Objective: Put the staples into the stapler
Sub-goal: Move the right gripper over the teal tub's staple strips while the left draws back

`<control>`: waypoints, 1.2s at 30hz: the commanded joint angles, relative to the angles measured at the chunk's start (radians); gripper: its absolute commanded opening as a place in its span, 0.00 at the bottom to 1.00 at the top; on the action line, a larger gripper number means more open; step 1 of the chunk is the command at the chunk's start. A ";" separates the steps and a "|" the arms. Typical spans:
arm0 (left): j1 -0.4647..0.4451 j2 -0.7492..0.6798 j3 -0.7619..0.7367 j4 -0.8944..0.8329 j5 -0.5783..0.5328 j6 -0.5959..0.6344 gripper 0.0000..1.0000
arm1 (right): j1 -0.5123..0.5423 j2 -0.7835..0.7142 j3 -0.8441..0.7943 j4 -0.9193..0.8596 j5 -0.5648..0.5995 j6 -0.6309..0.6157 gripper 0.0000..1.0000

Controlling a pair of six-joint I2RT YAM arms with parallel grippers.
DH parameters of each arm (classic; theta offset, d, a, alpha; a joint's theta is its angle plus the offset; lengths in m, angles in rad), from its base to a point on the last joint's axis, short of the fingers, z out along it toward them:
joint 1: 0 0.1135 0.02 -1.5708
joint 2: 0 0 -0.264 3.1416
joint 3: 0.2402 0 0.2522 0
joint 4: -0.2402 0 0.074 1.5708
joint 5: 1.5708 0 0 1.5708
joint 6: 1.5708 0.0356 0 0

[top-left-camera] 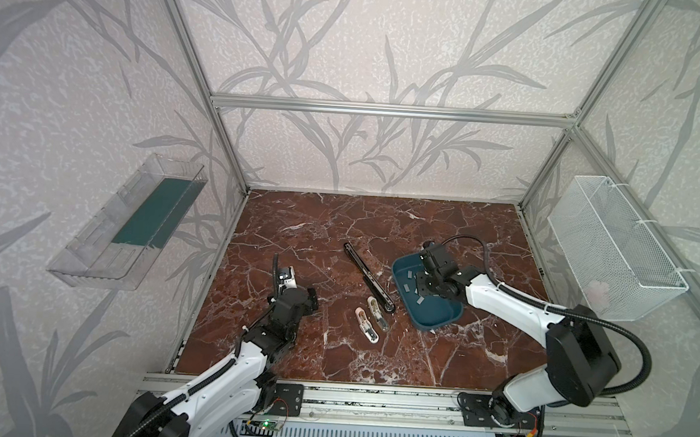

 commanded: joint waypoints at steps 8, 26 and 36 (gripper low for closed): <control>0.006 0.093 0.073 0.030 0.006 -0.004 0.84 | -0.039 0.136 0.093 -0.109 0.003 0.030 0.30; 0.008 0.171 0.121 -0.001 0.016 -0.003 0.80 | -0.092 0.288 0.180 -0.112 -0.034 0.051 0.41; 0.007 0.171 0.121 0.000 0.015 -0.004 0.79 | -0.095 0.305 0.180 -0.114 0.003 0.063 0.44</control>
